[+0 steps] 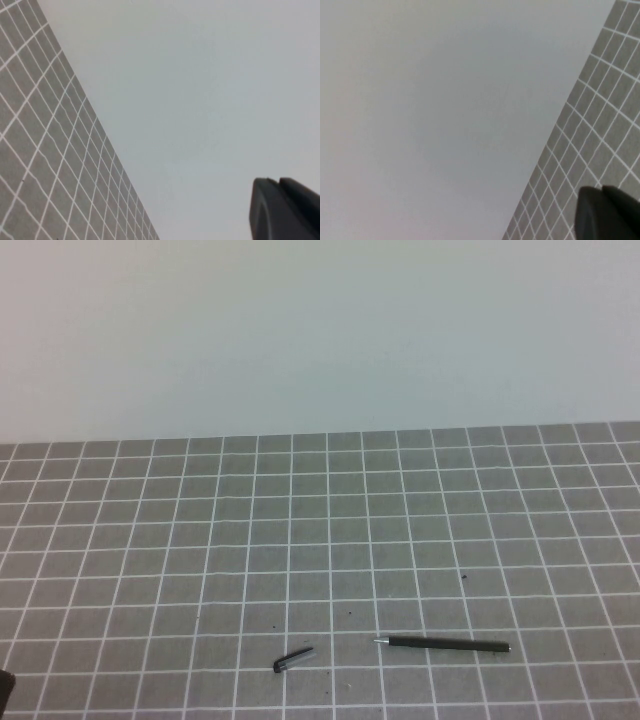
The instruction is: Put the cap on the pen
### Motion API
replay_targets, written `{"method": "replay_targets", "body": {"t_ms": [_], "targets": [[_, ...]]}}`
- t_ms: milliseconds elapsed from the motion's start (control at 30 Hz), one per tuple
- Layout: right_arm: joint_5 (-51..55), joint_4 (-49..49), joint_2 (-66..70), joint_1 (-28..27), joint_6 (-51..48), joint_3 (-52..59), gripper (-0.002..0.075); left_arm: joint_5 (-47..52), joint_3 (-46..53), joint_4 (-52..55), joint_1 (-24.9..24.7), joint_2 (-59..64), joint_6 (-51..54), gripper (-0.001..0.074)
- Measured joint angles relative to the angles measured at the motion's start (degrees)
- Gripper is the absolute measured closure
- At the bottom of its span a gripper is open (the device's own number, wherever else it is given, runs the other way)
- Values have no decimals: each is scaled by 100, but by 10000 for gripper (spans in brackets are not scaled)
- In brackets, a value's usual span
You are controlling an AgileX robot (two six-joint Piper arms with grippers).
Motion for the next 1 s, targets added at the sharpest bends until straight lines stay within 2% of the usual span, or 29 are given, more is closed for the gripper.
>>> {"method": "replay_targets", "body": {"t_ms": [67,200,267,333,500,600,833,1000], "targets": [[-11,165,0,0,0,0,729,0,0,0,0,0,0,738],[-37,1114,0,0,-11,0,729,146,-11,-285,0,0,31,738],[-40,1319,0,0,-128,0,729,357,0,-651,0,0,264,738],[1,1386,0,0,-454,0,729,602,-50,-989,0,0,928,738],[79,1406,10,0,-1905,-590,729,741,-788,-1520,0,0,3302,739],[88,1406,10,0,-3053,-1063,729,742,-1172,-1548,0,0,4226,739],[112,1415,10,0,-4720,-2177,729,621,-1780,-1557,0,0,5064,739],[634,1415,532,0,-5825,-2760,729,644,-2000,-1557,0,517,5546,739]]}}
